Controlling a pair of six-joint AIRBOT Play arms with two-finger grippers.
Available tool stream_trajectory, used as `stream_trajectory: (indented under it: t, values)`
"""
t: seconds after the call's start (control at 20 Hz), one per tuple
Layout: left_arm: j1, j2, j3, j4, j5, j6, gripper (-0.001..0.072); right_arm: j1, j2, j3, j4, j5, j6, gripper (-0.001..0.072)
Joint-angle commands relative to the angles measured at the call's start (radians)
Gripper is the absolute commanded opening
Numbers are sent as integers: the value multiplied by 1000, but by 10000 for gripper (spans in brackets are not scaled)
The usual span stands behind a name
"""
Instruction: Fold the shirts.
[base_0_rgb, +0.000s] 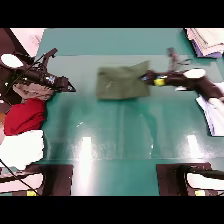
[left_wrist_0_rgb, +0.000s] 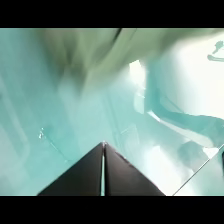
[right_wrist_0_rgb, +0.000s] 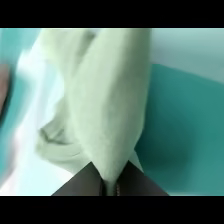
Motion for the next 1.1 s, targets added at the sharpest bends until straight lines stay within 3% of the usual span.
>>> stream_trajectory:
  t: [0.0, 0.2, 0.4, 0.7, 0.85, 1.05]
  values:
    - [-82, 1, 1, -2, 69, -21, 25, -301, 169, -60, -116, 12, 21, 16]
    - [-195, 1, 1, -2, 132, -49, 25, -623, 213, -16, -138, 66, -25, 16]
    - [-275, 0, 1, -2, 157, -71, 26, -812, 127, 98, -136, 138, -75, 15]
    - [-308, 0, 1, -1, 163, -80, 26, -865, -38, 400, -136, 293, -85, 15]
    - [-308, 0, 1, -1, 163, -81, 26, -876, -9, 522, -148, 329, -62, 15]
    - [-308, 0, 1, 0, 161, -80, 26, -922, 63, 577, -276, 382, 32, 15]
